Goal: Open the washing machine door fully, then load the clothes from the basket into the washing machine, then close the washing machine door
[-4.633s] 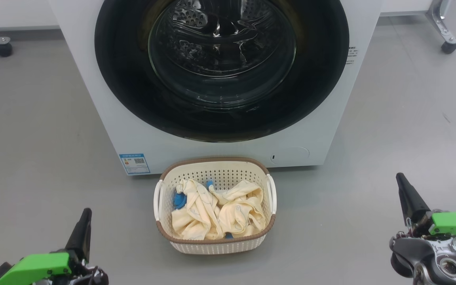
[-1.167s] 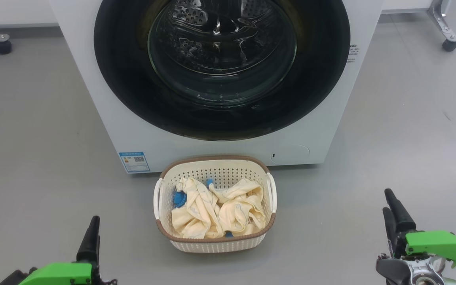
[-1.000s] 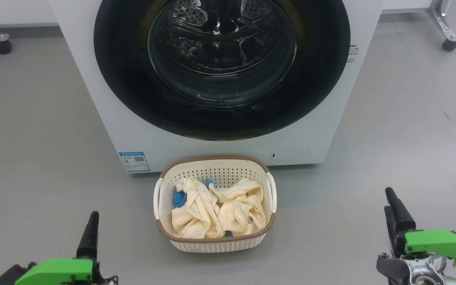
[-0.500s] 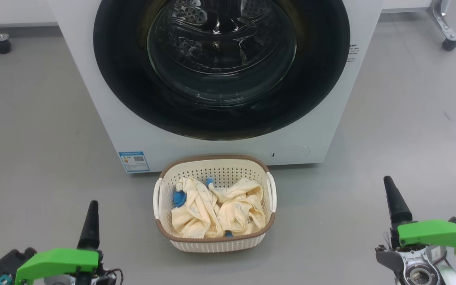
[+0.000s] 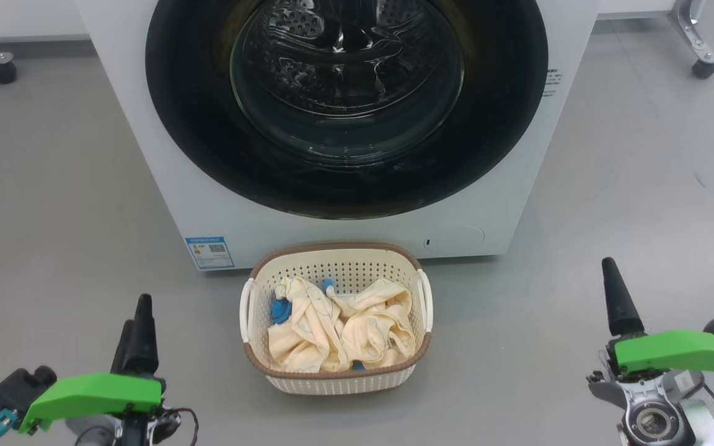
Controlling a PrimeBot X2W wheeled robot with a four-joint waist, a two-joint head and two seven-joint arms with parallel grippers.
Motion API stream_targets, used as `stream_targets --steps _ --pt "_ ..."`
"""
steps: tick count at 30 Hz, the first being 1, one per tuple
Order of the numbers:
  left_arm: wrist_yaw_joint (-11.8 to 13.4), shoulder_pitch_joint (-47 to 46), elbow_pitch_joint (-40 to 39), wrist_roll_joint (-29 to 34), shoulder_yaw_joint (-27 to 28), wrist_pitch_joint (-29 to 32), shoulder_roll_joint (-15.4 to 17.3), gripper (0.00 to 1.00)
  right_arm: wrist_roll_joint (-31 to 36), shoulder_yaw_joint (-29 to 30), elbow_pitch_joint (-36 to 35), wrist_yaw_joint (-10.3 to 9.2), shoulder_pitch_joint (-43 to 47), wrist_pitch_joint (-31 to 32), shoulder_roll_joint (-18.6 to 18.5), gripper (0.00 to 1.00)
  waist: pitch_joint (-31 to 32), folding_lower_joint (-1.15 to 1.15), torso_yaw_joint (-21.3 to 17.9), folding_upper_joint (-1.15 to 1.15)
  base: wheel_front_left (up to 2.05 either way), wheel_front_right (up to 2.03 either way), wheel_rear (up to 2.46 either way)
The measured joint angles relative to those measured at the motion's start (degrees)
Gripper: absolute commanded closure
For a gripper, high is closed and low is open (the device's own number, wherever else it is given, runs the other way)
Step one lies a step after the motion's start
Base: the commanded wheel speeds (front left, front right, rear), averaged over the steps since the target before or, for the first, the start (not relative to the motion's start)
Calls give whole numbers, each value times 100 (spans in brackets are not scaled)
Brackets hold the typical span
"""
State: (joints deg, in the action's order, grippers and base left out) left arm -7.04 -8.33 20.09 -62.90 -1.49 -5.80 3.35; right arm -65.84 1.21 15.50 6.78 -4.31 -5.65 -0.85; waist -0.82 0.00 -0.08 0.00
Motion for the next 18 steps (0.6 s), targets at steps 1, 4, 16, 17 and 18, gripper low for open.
stream_targets --steps 1,4,16,17,18 --pt "0 -13 -2 77 1 -33 2 0 85 -9 -11 0 -4 -31 -3 0 -1 0 0 0 0 0 0" --pt "0 -34 -7 292 -3 -84 19 0 247 -38 -38 0 -50 -77 -4 0 -3 0 1 0 0 0 0" --pt "-3 -204 -51 1169 -60 -283 70 0 953 -164 -159 1 -185 -287 -35 0 -14 0 3 0 0 0 0" --pt "-3 -221 -51 1246 -66 -290 74 0 1037 -172 -177 1 -204 -300 -43 0 -17 0 4 0 0 0 0" --pt "-3 -235 -51 1332 -66 -315 75 0 1124 -181 -194 1 -213 -310 -48 0 -20 0 6 0 0 0 0"
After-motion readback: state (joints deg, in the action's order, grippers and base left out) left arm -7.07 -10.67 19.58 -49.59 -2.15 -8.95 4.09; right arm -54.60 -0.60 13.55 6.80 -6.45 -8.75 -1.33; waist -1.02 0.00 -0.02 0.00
